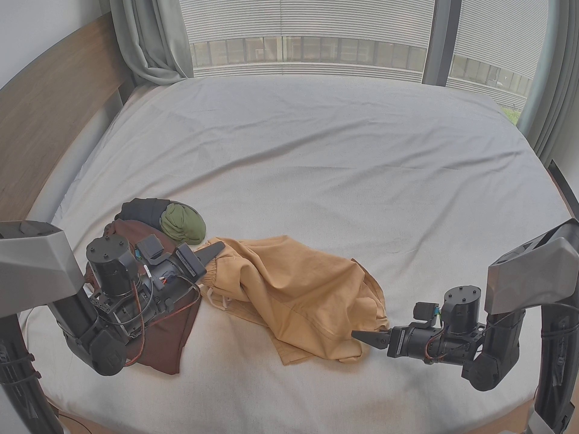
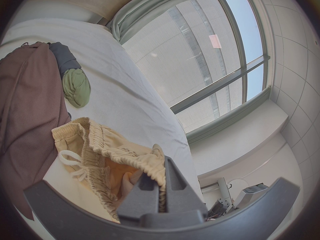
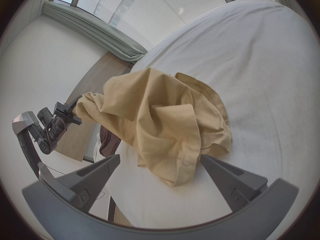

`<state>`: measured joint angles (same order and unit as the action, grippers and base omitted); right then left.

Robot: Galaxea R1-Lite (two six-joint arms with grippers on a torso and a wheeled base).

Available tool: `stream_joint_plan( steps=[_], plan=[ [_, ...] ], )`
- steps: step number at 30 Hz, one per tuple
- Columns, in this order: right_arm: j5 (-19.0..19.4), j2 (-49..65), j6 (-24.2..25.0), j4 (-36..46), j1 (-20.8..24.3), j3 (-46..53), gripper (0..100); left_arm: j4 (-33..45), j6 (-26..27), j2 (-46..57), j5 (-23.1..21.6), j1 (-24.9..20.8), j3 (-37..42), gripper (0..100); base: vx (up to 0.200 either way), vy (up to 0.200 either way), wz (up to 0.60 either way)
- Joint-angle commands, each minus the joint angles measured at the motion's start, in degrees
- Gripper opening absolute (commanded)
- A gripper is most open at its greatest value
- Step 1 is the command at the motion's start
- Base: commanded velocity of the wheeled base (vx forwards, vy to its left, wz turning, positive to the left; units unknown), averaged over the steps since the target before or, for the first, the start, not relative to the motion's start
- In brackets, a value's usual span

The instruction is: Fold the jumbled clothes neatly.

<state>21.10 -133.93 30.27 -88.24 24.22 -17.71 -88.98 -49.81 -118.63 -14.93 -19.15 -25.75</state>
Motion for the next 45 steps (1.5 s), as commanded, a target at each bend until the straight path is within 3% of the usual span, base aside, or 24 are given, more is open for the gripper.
stream_joint_plan(
  steps=[1, 25, 26, 36, 45],
  plan=[
    [-0.1, -2.74, 0.05, -0.01, 0.74, -0.74, 100, -0.05, -0.02, 0.06, -0.01, 0.08, -0.09, 0, 0.0, 0.0, 0.0],
    [-0.71, -7.75, 2.87, -0.27, 1.0, -5.4, 100, -0.05, -0.02, 0.41, -0.01, -0.01, -0.09, 0, 0.0, 0.0, 0.0],
    [-0.71, -7.75, 2.95, -0.27, 0.91, -5.67, 0, -0.05, -0.02, 0.33, -0.01, -0.01, -0.09, 0, 0.0, 0.0, 0.0],
    [-0.71, -7.23, 2.95, -0.27, 0.39, -5.05, 0, -0.05, -0.11, 0.15, -0.01, -0.1, -0.09, 0, 0.0, 0.0, 0.0],
    [1.22, 3.5, 2.6, -0.18, -1.99, -1.62, 0, -0.05, -0.11, 0.15, -0.01, -0.1, -0.18, 0, 0.0, 0.0, 0.0]
  ],
)
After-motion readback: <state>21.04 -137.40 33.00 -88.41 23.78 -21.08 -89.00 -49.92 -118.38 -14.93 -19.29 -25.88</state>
